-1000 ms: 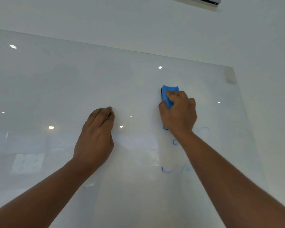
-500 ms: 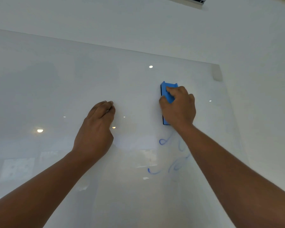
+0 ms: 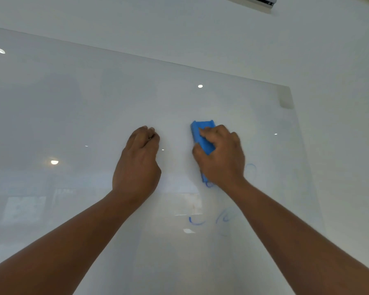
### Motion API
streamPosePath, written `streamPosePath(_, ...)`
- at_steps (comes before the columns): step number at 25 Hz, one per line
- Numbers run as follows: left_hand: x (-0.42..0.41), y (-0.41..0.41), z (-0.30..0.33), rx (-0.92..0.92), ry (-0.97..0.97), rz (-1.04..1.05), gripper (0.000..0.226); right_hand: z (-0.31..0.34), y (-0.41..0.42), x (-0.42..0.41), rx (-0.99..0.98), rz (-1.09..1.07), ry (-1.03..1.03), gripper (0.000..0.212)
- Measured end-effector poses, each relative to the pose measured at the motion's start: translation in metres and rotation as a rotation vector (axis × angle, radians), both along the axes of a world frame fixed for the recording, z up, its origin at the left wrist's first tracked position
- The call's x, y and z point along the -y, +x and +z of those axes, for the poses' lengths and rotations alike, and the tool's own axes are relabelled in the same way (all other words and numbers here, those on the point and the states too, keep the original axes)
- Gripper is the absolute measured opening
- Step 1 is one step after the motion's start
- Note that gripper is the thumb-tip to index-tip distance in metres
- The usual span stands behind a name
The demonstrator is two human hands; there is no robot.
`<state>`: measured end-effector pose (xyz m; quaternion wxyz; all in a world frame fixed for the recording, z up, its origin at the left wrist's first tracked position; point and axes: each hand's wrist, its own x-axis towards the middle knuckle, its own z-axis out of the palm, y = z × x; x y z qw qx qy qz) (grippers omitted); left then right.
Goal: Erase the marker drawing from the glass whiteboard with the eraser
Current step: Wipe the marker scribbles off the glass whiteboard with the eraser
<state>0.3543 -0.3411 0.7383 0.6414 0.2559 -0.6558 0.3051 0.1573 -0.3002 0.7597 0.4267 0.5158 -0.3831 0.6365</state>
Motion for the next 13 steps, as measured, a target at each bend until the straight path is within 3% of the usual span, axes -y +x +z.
streamPosePath(3,0.002,0.002,-0.001,0.035,-0.017,0.026,0.064,0.026,-0.036,-0.013,0.387,0.048,-0.006,0.032)
streamPosePath(7,0.003,0.001,-0.001,0.043,-0.003,0.053,0.066,-0.003,-0.025,-0.004,-0.028,-0.024,0.017,0.037)
streamPosePath(10,0.004,0.001,-0.002,0.049,0.011,0.049,0.066,0.012,-0.049,-0.014,0.329,0.01,-0.001,0.033)
streamPosePath(11,0.003,0.001,-0.002,0.047,0.016,0.049,0.066,0.009,-0.043,-0.014,0.316,0.008,0.008,0.033)
streamPosePath(13,0.003,0.001,-0.002,0.049,0.021,0.044,0.066,-0.016,-0.023,-0.007,0.043,-0.024,0.024,0.037)
